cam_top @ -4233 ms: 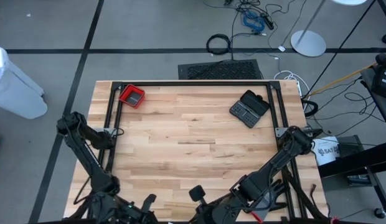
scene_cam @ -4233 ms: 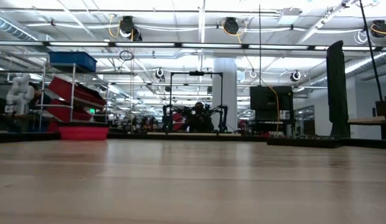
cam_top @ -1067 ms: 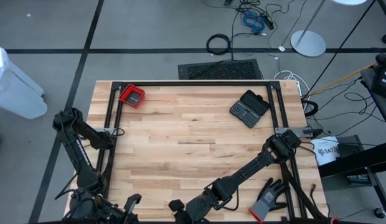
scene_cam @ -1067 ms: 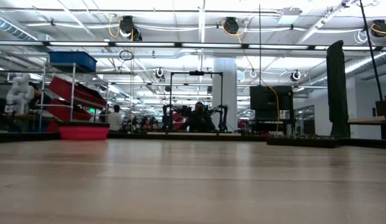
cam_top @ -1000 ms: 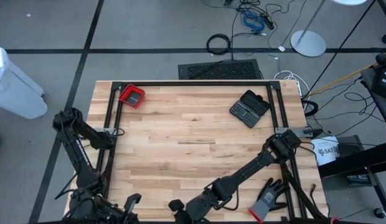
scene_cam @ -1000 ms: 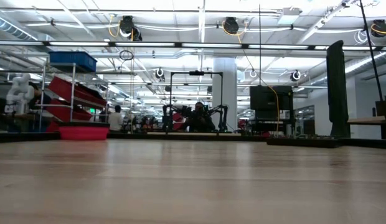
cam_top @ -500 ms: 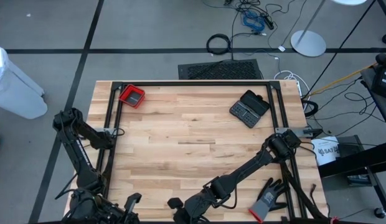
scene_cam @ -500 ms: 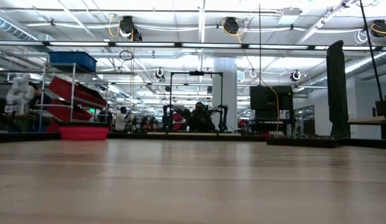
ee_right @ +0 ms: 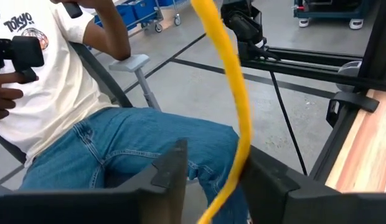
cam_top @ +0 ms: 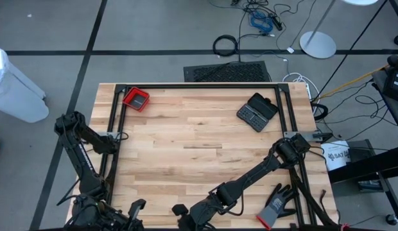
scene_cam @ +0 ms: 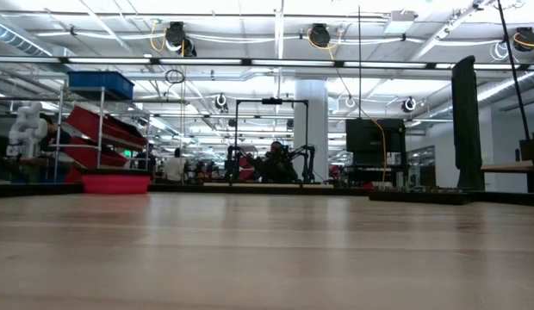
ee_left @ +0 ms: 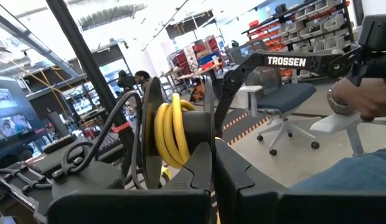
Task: Coil cords
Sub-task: Coil the yellow cable wire onto the spool
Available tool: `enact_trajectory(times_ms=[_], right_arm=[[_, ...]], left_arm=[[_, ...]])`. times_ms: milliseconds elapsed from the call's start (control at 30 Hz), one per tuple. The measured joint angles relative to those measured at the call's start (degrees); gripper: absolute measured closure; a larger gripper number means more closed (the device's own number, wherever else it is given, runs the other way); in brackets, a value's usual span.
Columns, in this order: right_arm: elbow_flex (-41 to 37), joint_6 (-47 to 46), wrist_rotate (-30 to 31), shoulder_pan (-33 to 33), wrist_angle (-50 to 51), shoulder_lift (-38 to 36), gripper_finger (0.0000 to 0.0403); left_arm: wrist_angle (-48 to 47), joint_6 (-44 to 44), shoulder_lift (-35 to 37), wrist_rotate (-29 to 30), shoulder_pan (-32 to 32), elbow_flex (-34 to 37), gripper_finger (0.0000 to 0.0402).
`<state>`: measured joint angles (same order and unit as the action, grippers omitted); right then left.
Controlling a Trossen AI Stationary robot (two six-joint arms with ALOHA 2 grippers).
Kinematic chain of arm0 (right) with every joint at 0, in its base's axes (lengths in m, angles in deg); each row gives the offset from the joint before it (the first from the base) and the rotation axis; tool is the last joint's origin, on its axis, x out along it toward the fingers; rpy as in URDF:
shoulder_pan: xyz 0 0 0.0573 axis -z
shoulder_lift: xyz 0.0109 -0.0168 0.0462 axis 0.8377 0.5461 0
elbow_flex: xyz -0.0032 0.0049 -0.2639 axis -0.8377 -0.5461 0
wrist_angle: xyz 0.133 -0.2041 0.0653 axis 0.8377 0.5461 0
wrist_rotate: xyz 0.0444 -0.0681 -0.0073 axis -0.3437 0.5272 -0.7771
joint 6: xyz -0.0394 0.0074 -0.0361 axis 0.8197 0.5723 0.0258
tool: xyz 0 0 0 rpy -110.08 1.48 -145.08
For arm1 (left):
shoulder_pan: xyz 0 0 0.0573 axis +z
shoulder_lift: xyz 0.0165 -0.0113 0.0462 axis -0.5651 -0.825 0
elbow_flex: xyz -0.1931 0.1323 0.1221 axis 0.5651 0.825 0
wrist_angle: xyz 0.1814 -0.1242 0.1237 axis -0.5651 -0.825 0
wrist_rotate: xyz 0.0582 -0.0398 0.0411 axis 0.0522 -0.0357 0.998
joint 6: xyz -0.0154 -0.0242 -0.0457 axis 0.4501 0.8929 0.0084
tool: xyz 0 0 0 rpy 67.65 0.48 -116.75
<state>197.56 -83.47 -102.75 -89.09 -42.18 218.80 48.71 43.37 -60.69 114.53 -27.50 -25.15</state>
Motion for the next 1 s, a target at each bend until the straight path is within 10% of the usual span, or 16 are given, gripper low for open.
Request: enact_trajectory(times_ms=[300, 1000], right_arm=[[0.0, 3.83, 0.02, 1.09, 0.15, 0.0, 0.0393], [0.0, 5.14, 3.53, 1.86, 7.47, -0.09, 0.0402]], left_arm=[[-0.02, 0.0, 0.0, 0.0, 0.0, 0.0, 0.04], [-5.96, 0.59, 0.0, -6.5, 0.65, 0.07, 0.04]])
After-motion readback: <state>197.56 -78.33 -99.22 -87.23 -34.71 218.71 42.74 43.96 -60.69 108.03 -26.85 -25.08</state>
